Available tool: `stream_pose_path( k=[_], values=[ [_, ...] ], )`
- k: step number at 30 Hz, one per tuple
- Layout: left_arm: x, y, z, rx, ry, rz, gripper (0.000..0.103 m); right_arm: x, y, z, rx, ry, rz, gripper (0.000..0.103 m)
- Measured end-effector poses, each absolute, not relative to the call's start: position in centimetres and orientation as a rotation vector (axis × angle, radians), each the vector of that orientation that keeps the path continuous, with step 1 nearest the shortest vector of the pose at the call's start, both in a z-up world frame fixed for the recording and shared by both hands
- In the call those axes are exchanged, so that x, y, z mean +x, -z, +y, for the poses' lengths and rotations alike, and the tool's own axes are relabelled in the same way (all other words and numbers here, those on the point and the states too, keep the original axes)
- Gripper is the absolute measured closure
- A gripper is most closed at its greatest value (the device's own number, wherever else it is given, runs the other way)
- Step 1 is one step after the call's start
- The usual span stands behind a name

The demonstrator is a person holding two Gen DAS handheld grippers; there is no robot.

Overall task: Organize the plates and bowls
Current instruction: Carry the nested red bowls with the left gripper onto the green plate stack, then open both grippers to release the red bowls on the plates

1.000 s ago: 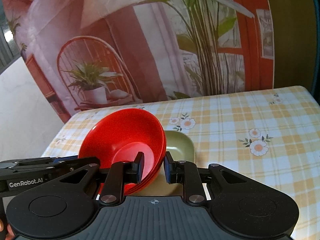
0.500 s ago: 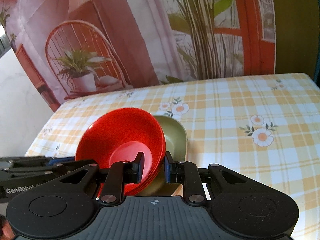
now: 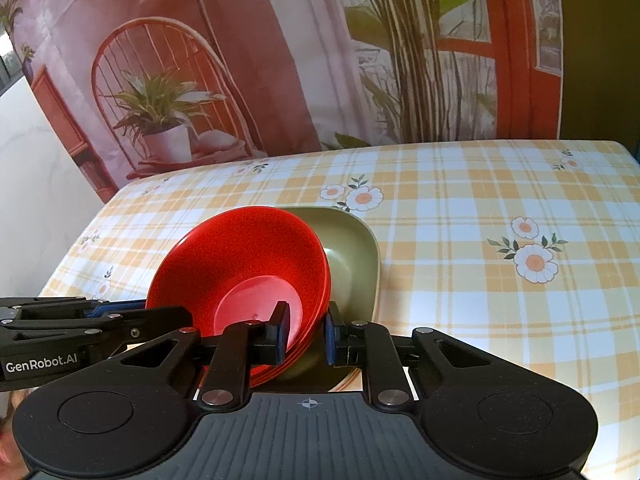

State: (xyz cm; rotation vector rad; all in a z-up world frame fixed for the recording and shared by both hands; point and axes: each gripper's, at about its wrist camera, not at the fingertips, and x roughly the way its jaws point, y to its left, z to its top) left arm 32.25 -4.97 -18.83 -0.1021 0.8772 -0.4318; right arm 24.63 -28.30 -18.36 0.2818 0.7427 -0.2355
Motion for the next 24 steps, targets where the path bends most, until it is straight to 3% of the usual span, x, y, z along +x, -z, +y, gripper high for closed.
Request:
stream_pose_path(
  k=[14,16,20,24],
  values=[
    [32.4,19.1,-4.8,-0.106,0.443,0.876,0.080,24.9,18.1,-27.8,0.232,0.250,0.765,0.085],
    [32.4,19.1,-4.9,-0.104,0.441,0.877,0.079,24.9,18.0,-27.8,0.226,0.258,0.763,0.077],
    [32.1,18.8,-5.1,-0.082,0.439,0.867,0.077,24.5,17.5,-27.7,0.221,0.257,0.754,0.072],
    [31.6,18.0,-5.2,-0.067,0.441,0.838,0.066,23.9,16.8,-27.6,0.200,0.276,0.735,0.055]
  ],
)
